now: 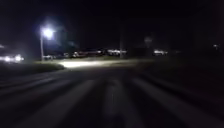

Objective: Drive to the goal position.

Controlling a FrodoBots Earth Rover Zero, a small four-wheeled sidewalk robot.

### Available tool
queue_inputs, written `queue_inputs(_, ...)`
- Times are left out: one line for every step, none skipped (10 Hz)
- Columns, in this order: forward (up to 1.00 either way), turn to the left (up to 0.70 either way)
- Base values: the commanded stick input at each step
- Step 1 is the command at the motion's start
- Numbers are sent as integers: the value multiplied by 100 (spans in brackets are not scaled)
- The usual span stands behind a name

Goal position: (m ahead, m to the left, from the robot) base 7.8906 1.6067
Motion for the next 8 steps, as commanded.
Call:
queue_inputs(70, 0)
queue_inputs(70, 0)
queue_inputs(70, 0)
queue_inputs(70, 0)
queue_inputs(70, 0)
queue_inputs(70, 0)
queue_inputs(70, 0)
queue_inputs(70, 0)
